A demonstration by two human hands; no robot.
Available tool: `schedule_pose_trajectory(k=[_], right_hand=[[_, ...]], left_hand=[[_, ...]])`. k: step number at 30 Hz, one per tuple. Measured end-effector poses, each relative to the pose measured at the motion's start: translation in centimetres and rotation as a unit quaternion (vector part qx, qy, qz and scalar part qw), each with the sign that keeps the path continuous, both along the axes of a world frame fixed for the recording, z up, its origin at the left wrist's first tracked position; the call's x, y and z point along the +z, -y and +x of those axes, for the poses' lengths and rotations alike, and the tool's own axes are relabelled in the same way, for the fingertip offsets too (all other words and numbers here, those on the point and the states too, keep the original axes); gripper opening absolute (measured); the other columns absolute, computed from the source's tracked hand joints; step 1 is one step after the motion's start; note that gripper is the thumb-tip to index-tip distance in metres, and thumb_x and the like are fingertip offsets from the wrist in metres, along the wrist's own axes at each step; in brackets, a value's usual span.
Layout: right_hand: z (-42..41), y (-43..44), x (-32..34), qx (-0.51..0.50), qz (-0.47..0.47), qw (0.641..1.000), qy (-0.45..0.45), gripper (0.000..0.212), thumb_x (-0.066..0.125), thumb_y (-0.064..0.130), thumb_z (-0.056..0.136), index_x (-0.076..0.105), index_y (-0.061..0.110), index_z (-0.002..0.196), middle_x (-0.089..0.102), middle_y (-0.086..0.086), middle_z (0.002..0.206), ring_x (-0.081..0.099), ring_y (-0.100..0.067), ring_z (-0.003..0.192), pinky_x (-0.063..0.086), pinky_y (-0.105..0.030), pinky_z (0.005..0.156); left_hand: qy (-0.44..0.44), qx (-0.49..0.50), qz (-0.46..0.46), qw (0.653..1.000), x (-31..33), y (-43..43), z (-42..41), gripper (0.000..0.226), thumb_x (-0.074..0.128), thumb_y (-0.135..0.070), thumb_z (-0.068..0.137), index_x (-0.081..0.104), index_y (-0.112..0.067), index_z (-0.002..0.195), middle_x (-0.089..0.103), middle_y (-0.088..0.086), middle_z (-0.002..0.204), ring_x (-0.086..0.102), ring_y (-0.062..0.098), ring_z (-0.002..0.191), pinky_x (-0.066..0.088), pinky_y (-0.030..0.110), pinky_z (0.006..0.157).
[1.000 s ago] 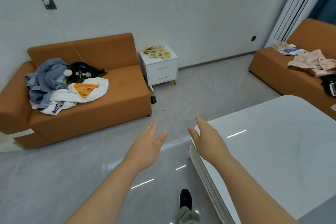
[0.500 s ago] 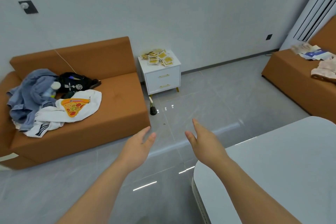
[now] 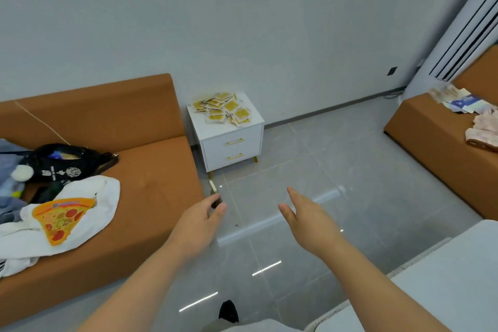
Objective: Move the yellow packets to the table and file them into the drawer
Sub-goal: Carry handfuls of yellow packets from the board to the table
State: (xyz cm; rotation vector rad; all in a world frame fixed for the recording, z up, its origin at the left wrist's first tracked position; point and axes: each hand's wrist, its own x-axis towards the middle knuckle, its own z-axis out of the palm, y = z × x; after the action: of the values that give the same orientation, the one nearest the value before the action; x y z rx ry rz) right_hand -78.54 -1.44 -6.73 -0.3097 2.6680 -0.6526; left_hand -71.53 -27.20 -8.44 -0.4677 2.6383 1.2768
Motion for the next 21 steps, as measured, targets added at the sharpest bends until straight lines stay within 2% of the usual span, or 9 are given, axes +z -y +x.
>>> schedule_pose_trajectory(k=[4,7,13,17,21], right_hand=[[-6.5,2.4,-0.3,-0.032,-0.004,0.999,0.014,0.062,0.035,0.049,0.107,0.02,0.023,0.162,0.032,0.001,0.164,0.031,-0.017,0.15,0.029,-0.032,0.117],[-11.4,3.6,-0.8,-0.047,-0.005,0.999,0.026,0.063,0.036,0.05,0.107,0.021,0.022,0.162,0.032,0.001,0.164,0.029,-0.017,0.151,0.027,-0.032,0.119],[-24.0,5.6,-3.2,-0.061,-0.014,0.997,0.036,0.062,0.037,0.051,0.106,0.027,0.023,0.16,0.038,-0.001,0.16,0.034,-0.02,0.148,0.032,-0.036,0.118],[-34.4,7.1,-4.3,-0.045,-0.023,0.998,0.045,0.06,0.037,0.05,0.106,0.032,0.021,0.158,0.044,-0.003,0.157,0.04,-0.021,0.144,0.035,-0.036,0.115],[-44.8,8.6,-3.3,-0.02,-0.013,0.998,0.059,0.057,0.038,0.051,0.106,0.038,0.02,0.154,0.051,-0.005,0.149,0.05,-0.024,0.134,0.042,-0.038,0.109]], left_hand=[[-0.004,-0.026,0.004,1.0,-0.2,3.0,-8.3,0.056,0.046,-0.053,0.101,0.046,-0.025,0.15,0.057,-0.01,0.14,0.054,0.011,0.13,0.04,0.028,0.108],[0.005,-0.025,0.018,1.0,-0.9,4.4,-13.8,0.056,0.046,-0.054,0.1,0.047,-0.027,0.149,0.057,-0.009,0.141,0.054,0.011,0.129,0.04,0.028,0.107],[0.03,-0.003,0.045,0.999,-3.6,6.2,-26.0,0.049,0.049,-0.049,0.101,0.052,-0.026,0.144,0.058,-0.008,0.138,0.054,0.009,0.127,0.036,0.02,0.096],[0.049,0.036,0.056,0.997,-5.0,7.3,-35.3,0.042,0.049,-0.047,0.102,0.061,-0.023,0.134,0.06,-0.014,0.125,0.055,0.008,0.119,0.037,0.024,0.097],[0.089,0.109,0.1,0.985,-5.7,8.6,-44.2,0.034,0.052,-0.046,0.101,0.065,-0.022,0.121,0.068,-0.004,0.122,0.064,0.019,0.114,0.046,0.035,0.101]])
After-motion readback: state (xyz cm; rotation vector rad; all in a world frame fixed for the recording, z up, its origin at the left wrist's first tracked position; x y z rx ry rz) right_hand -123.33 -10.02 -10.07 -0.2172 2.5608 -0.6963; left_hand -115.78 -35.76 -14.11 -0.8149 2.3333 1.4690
